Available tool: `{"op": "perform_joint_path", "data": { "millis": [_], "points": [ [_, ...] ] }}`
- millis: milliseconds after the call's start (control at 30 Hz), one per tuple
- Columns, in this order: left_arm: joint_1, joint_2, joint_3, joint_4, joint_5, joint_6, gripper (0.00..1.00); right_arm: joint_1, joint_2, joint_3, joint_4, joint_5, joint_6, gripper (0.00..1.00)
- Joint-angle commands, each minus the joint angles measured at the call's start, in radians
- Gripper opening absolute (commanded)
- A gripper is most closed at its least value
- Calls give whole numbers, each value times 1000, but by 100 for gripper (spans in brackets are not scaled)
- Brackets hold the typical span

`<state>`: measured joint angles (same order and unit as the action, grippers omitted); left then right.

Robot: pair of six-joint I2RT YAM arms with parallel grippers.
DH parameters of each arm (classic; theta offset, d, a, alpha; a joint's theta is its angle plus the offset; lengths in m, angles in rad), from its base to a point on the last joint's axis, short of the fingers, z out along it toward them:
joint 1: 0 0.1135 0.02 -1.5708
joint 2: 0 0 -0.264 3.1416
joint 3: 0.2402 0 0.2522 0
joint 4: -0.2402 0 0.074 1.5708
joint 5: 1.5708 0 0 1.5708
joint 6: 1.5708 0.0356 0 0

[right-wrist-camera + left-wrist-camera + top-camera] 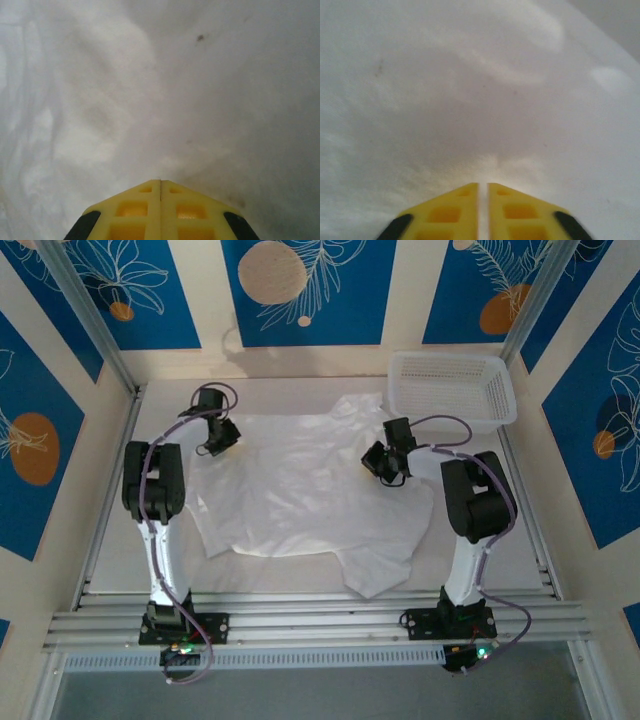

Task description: Fold the inside-out t-shirt

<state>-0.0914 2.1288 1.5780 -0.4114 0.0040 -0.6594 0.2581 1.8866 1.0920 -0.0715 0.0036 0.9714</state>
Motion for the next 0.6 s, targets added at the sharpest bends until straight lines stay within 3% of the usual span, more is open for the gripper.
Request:
{"op": "perform_joint_path", "data": {
  "millis": [0, 133, 300, 400, 567],
  "points": [
    [7, -215, -52, -19, 28, 26, 26, 3, -191, -61, -76, 19, -24, 0],
    [-26, -478, -233, -6, 54, 38, 35, 23, -505, -278, -160, 112, 6, 7],
    [-155, -744, -441, -48, 5, 135, 37, 58, -813, -447, -498, 206, 82, 15],
    [-250, -831, -538, -65, -31, 165, 39, 64, -858, -466, -681, 212, 116, 19],
    [-425, -856, -615, -69, -56, 184, 40, 111, -776, -470, -778, 220, 116, 40]
  ]
}}
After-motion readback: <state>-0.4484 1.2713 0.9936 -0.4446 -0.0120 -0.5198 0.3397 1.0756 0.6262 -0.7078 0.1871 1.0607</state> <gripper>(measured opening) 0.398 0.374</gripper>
